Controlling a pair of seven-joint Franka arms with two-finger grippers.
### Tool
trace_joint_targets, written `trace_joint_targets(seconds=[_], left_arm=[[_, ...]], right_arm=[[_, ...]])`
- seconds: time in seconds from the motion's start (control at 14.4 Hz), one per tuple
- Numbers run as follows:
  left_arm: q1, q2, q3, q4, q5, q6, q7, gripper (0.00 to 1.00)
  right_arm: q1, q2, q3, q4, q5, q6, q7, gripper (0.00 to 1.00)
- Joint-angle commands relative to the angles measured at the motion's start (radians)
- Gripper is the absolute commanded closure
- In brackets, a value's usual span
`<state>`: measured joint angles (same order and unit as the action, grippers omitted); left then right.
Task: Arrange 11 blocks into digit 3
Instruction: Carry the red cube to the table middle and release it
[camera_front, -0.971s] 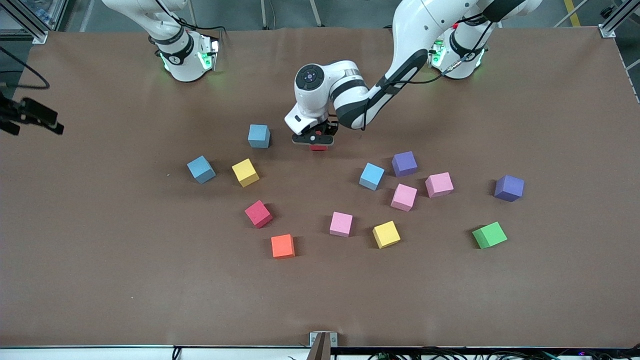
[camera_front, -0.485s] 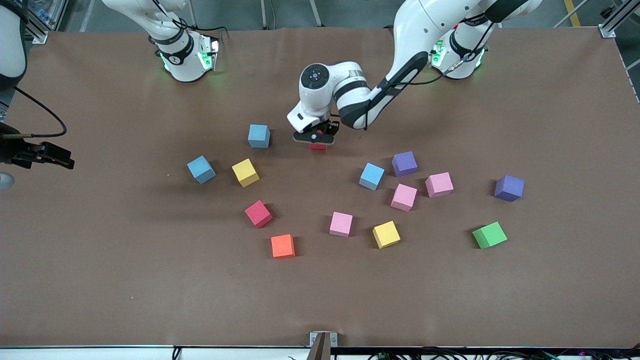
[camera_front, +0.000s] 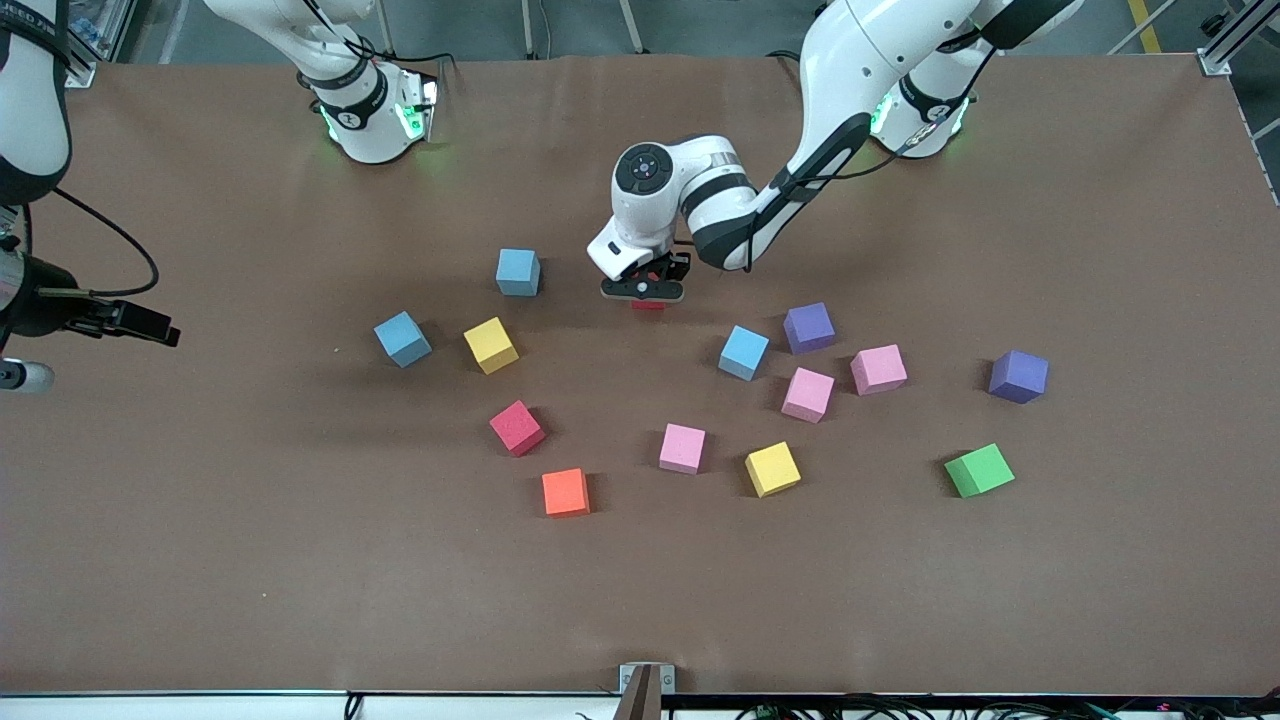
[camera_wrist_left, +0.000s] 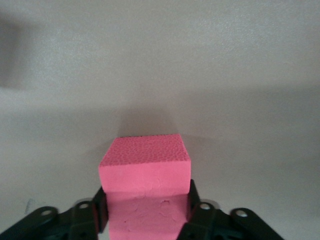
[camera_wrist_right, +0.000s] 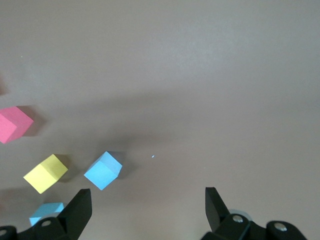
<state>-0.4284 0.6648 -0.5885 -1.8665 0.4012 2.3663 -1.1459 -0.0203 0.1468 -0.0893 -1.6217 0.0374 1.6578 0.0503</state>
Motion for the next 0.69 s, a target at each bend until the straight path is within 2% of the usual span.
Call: trace_joint_targets(seconds=[0.0,0.14,0.28,0.42,0.62], left_arm=[[0.003,-0.014,-0.007,-0.01,0.018,0.008,-0.06,0.0],[0.003,-0.059,-0.008,-0.011,0.018,-0.007,-0.08,0.0],[0.011,-0.121,-0.007,-0.01,0.01,-0.082,-0.078,0.0],[0.074,-0.172,-0.01,-0.008,-0.001,-0.111,-0.075,0.0],[0.155,-0.211,-0.008,0.0,-0.002,-0.125,-0.077,0.0]], right_arm=[[0.003,-0.012,0.008,-0.058,0.016,0.028,0.046,0.0],[0.028,-0.016,0.01,-0.102,0.016,0.065,0.072,0.0],[0.069,-0.016,0.011,-0.112,0.016,0.065,0.169,0.0],[0.112,-0.018,0.011,-0.132,0.016,0.069,0.215,0.0],[0.171,-0.033,0.013,-0.233,0.018,0.169,0.243,0.0]])
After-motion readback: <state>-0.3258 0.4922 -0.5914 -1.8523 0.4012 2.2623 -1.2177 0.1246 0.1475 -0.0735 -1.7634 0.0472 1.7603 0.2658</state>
